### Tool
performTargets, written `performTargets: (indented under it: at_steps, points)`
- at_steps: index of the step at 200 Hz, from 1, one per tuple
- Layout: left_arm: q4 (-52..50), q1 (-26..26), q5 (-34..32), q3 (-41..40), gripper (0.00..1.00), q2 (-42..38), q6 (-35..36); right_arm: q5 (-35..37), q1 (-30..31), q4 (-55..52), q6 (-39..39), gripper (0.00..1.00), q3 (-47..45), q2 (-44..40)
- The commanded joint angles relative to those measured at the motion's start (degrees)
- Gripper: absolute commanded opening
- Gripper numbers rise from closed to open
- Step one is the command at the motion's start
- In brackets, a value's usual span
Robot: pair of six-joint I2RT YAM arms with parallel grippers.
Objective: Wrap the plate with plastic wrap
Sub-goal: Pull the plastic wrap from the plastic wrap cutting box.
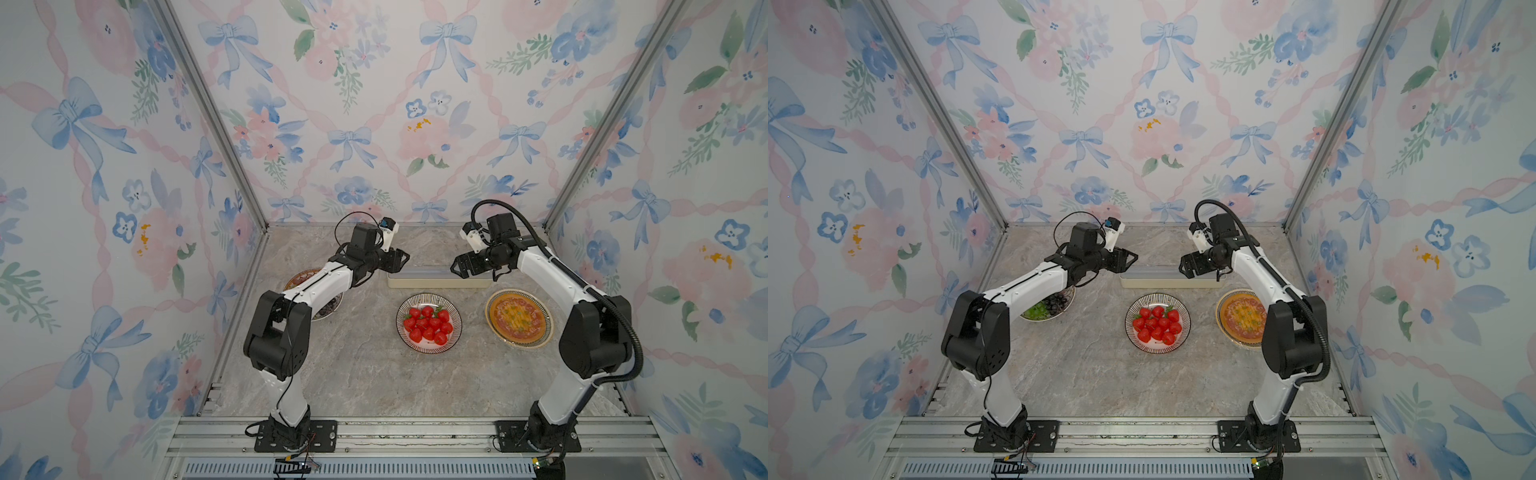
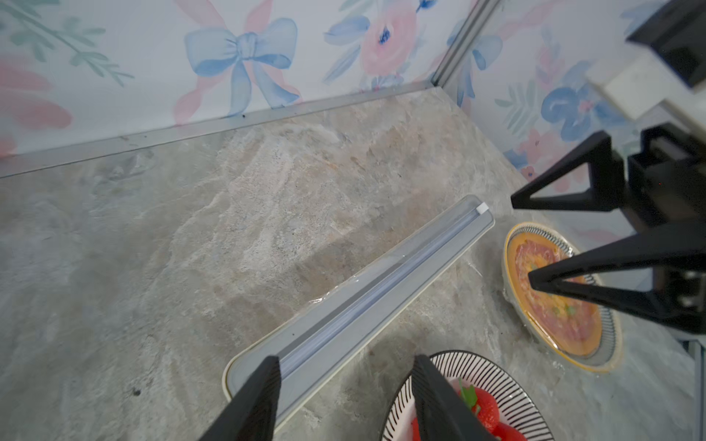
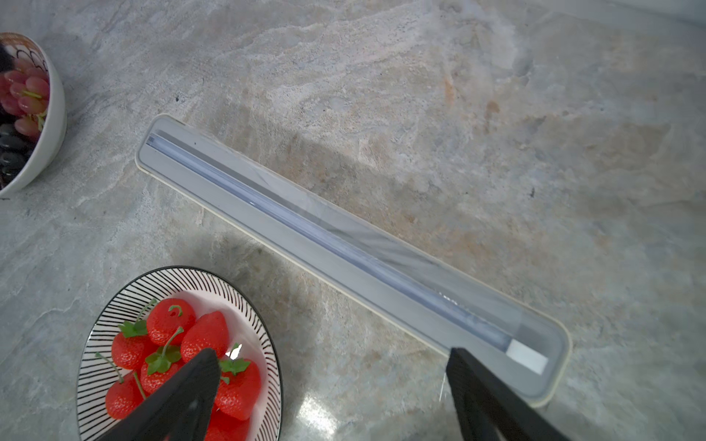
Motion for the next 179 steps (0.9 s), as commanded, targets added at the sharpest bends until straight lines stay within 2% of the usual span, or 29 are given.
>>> performTargets:
  at_steps: [1, 43, 85, 120, 156, 179]
  points:
    - [-6.0, 0.5, 5.0, 3.4, 0.60, 3.5, 11.7, -3.9, -0.4, -4.5, -5.8, 0.95, 3.6, 2.0]
    - [-9.8, 1.2, 5.3, 11.0, 0.62, 11.4, 16.9, -5.5, -0.5, -3.6, -5.7, 0.95, 5.0, 4.9]
    - [-11.3, 1.5, 6.4, 17.2, 0.62, 18.0, 18.2, -6.6, -0.5, -2.7, -4.4, 0.95, 5.6, 6.8]
    - [-11.9, 1.2, 10.0, 21.3, 0.61, 22.5, 17.9, -7.5, -0.3, -2.3, -3.3, 0.95, 7.0, 8.1]
    - [-12.3, 1.2, 13.6, 21.6, 0.55, 24.1, 18.1, -7.5, -0.2, -2.8, -3.1, 0.95, 8.7, 9.5]
    - [-12.4, 1.0, 14.8, 21.7, 0.44, 25.0, 18.1, -7.5, 0.1, -3.4, -3.6, 0.95, 10.3, 10.5]
